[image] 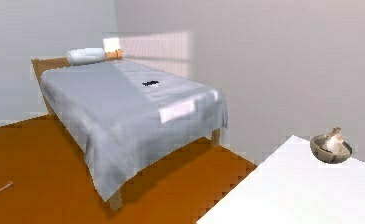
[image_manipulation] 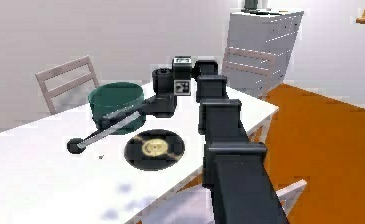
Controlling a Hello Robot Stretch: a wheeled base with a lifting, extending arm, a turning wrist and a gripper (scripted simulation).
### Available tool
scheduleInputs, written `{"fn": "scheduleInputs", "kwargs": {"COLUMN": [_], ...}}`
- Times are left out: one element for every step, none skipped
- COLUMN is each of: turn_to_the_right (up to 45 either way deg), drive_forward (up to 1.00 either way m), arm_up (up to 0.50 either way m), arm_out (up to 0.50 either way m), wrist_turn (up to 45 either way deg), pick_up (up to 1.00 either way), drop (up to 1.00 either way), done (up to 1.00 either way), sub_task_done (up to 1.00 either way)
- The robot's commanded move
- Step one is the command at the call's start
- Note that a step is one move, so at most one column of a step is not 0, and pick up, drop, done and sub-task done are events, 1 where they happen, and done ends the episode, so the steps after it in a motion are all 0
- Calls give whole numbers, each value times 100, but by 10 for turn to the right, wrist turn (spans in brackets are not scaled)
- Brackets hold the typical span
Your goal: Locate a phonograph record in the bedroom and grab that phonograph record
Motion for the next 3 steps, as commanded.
{"fn": "scheduleInputs", "kwargs": {"turn_to_the_right": [0, 0, 0], "drive_forward": [0, 0, 0], "arm_up": [0, 0, 0], "arm_out": [0, 0, -26], "wrist_turn": [-450, -30, 0], "pick_up": [0, 0, 0], "drop": [0, 0, 0], "done": [0, 0, 0], "sub_task_done": [0, 0, 0]}}
